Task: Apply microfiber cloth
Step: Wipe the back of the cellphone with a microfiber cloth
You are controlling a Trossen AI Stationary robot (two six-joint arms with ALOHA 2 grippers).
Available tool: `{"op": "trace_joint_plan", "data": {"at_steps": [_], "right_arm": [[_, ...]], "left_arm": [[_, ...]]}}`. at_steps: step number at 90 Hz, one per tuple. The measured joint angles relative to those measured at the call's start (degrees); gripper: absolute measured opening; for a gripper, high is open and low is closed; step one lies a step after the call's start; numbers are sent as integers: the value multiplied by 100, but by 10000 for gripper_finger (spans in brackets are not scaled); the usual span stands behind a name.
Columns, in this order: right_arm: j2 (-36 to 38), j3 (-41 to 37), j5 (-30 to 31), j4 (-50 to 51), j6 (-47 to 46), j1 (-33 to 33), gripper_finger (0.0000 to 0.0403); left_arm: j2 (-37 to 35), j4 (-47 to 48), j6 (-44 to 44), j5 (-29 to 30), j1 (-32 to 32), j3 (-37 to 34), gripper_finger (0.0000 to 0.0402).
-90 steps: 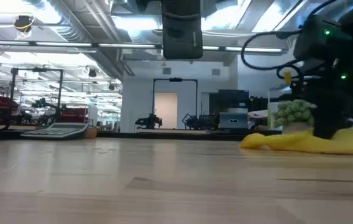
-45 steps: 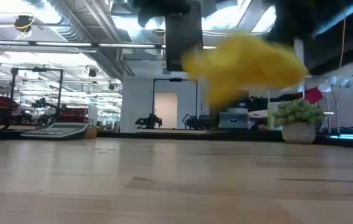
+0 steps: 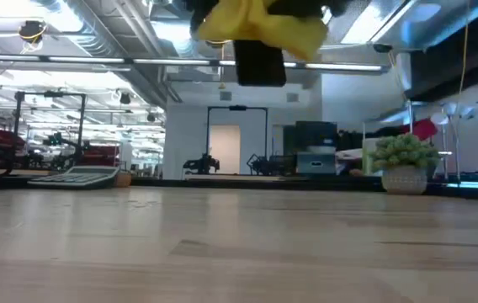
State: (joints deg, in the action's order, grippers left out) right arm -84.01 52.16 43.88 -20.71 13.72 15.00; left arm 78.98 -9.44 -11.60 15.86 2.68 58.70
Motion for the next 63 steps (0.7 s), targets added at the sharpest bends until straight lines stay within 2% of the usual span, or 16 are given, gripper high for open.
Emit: {"op": "trace_joint_plan", "data": {"at_steps": [16,27,45,53,63], "right_arm": [[-567,248,-212,10,-15,20,3],[-666,280,-288,497,-147,82,3],[-393,271,378,1367,-237,201,3],[-197,256,501,1176,-20,205,3],[-56,256,448,361,154,175,3]], "left_arm": [[22,71,13,-118,20,-9,19],[22,20,24,-186,20,-9,19],[21,-65,51,-135,20,7,19],[4,-95,55,-101,20,22,19],[-2,-108,21,-107,21,22,19]]}}
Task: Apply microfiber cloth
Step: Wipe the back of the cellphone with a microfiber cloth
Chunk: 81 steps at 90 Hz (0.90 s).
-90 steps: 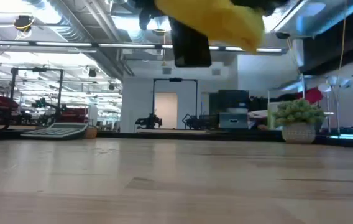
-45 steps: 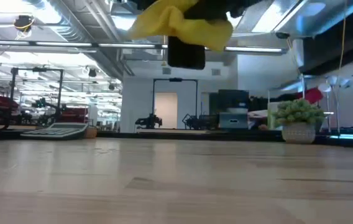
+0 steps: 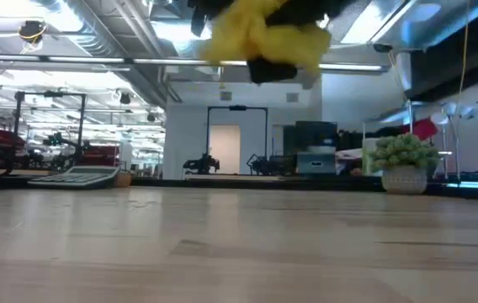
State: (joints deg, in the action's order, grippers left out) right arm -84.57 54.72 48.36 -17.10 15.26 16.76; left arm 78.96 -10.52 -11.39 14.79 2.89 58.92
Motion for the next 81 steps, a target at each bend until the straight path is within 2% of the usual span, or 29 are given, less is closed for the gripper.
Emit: {"op": "trace_joint_plan", "data": {"at_steps": [12,26,53,69,81], "right_arm": [[-160,0,-397,-631,145,-125,3],[-577,18,-544,-615,-52,-202,3],[-784,20,-683,1455,-1322,-28,3],[-769,13,-693,2096,-1536,212,3],[-641,206,-642,3012,-1781,445,3]], "left_arm": [[-4,46,-25,-21,5,0,19],[44,150,-22,2,1,-22,19],[57,71,100,-57,10,-33,19],[37,45,70,-107,23,-17,18],[31,87,25,-110,27,-9,18]]}}
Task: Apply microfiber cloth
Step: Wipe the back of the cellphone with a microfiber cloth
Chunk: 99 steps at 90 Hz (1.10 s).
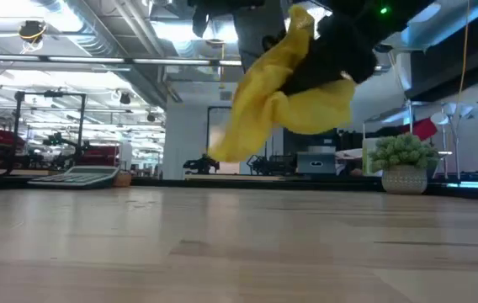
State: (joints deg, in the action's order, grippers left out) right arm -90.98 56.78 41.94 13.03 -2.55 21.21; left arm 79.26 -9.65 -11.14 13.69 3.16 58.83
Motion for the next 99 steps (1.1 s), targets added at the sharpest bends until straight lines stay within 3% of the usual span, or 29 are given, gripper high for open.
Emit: {"op": "trace_joint_plan", "data": {"at_steps": [16,38,50,64,85,99], "right_arm": [[350,586,192,866,-100,366,3],[533,1430,1263,518,1459,385,3],[533,1474,1193,51,1987,-3,3],[447,1481,559,2,1843,-473,3],[382,1479,539,-668,2391,-539,3],[380,1479,581,-389,2441,-576,3]], "left_arm": [[0,38,2,35,-4,0,21],[0,96,60,87,-15,0,18],[0,96,58,45,-17,0,17],[0,127,59,118,-27,-2,17],[-25,101,115,61,-36,-7,17],[-18,107,178,50,-31,-7,17]]}}
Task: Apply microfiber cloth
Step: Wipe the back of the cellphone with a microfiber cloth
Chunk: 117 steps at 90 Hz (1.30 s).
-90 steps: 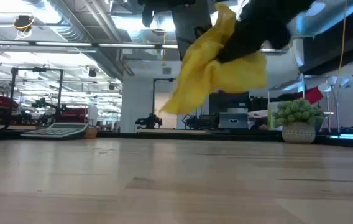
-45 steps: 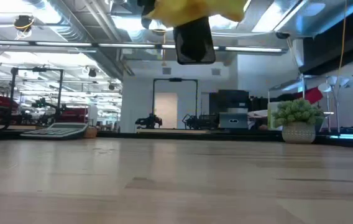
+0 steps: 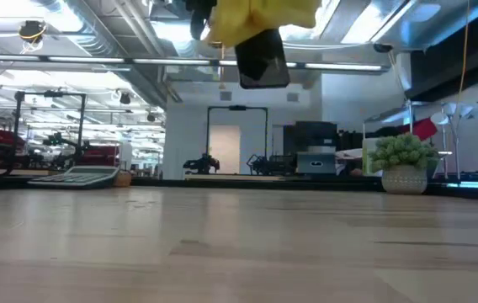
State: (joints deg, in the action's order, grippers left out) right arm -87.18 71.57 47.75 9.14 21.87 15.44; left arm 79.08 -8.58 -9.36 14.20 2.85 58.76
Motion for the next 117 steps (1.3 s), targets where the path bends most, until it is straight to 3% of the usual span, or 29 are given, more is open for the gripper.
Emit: {"op": "trace_joint_plan", "data": {"at_steps": [29,42,57,70,94,117], "right_arm": [[105,7,809,1339,-345,12,3],[238,-7,1382,2055,-666,6,3],[532,-7,1314,2628,-1248,122,3],[720,-9,1052,1907,-1142,363,3],[420,2,-424,-72,-244,411,3],[-96,12,5,-243,248,34,3]], "left_arm": [[18,60,61,9,-2,0,17],[3,1,80,-364,54,7,17],[1,46,104,-166,44,7,17],[1,78,75,-149,-34,7,17],[1,124,41,-82,-59,7,17],[10,109,85,-87,-11,-6,17]]}}
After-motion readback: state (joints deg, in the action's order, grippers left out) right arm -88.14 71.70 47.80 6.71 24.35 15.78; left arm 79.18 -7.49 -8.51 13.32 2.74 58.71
